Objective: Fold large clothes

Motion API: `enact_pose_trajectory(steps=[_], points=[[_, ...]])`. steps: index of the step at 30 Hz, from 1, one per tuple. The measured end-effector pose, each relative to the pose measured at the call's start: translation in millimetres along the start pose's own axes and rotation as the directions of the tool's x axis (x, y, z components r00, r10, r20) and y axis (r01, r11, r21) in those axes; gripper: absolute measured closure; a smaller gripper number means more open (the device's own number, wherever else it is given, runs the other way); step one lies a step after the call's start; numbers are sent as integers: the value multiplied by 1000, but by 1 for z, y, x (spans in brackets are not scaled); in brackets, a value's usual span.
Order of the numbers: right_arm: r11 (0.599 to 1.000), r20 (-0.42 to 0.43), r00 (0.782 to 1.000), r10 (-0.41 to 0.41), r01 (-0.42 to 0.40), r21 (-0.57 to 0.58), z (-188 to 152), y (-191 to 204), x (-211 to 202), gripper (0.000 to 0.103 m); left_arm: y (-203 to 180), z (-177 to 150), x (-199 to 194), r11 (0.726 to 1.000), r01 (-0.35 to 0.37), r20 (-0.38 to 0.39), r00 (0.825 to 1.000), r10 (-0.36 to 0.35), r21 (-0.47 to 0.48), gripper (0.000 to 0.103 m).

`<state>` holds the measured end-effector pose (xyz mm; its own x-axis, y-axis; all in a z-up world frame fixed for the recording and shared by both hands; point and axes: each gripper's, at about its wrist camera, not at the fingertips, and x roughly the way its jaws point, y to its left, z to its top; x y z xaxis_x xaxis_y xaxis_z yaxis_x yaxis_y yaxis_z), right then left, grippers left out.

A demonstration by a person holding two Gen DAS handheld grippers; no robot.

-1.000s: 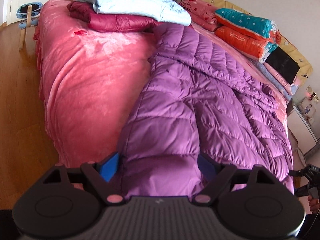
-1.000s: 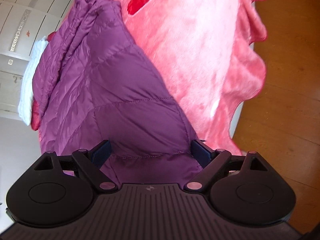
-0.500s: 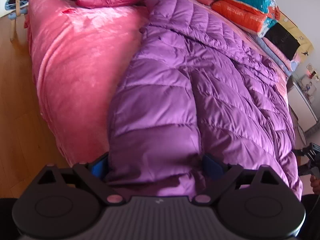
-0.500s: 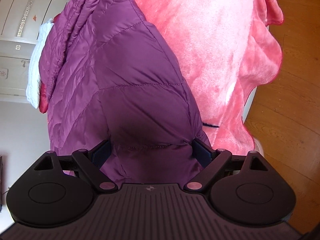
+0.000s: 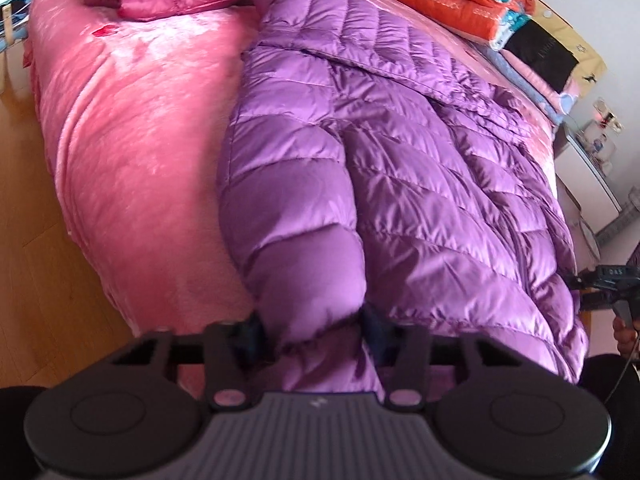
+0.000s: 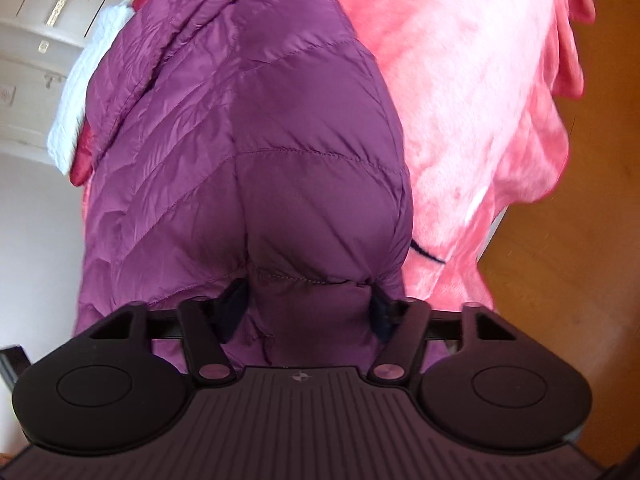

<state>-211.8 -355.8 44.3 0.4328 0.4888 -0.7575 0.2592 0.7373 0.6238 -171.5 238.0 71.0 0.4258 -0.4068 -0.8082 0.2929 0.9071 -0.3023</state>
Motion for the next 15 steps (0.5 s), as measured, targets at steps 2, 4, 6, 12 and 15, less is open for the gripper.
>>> enact_pose_trajectory(steps=[2, 4, 6, 12, 15], points=[[999, 10, 1000, -15, 15, -36, -2, 6, -3, 49, -3, 0, 0, 1000, 13, -2, 1000, -13, 14, 74], [999, 23, 1000, -10, 11, -50, -5, 10, -8, 57, -4, 2, -1, 999, 34, -4, 999, -34, 14, 81], [999, 43, 999, 5, -3, -48, -6, 11, -13, 64, -2, 6, -2, 997, 75, -3, 997, -75, -11, 85], [989, 141, 979, 149, -149, -9, -10, 16, -29, 78, 14, 18, -10, 969, 204, 34, 979, -201, -143, 89], [967, 205, 947, 247, -253, 5, -6, 22, -37, 81, 21, 28, -16, 936, 284, 80, 959, -273, -210, 89]])
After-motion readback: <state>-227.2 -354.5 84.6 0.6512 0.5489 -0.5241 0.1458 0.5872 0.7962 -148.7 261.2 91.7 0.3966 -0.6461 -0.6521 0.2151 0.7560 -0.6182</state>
